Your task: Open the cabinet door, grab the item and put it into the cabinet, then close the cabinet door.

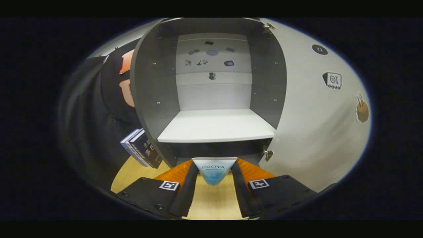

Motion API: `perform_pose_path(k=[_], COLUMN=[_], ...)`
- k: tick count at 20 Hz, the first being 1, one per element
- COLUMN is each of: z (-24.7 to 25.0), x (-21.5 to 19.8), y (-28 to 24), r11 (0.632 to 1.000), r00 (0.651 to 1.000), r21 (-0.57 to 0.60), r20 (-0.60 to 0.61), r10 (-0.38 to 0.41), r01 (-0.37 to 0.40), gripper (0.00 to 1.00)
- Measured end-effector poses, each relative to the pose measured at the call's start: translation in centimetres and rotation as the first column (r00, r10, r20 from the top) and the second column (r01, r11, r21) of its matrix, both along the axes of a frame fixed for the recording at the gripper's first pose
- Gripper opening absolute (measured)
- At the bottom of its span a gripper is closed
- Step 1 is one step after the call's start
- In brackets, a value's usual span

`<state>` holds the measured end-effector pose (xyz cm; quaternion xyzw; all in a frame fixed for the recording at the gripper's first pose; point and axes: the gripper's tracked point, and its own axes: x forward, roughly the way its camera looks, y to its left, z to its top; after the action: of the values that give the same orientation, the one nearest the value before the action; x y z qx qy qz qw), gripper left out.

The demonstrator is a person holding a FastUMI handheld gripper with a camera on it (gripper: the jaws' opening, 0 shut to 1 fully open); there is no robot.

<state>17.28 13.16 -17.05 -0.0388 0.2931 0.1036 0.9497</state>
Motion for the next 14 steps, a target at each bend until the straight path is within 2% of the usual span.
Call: perform_pose_path(k=[8,14], z=[5.8,6.4], x=[7.8,13.5], y=[2.3,3.5], r11=[0.999,0.998], r00=[0.998,0.998], r21=[-0.023,-0.059], r20=[0.051,0.061], r10=[0.024,0.021], r01=[-0.022,-0.018], gripper=[0.63,0.63])
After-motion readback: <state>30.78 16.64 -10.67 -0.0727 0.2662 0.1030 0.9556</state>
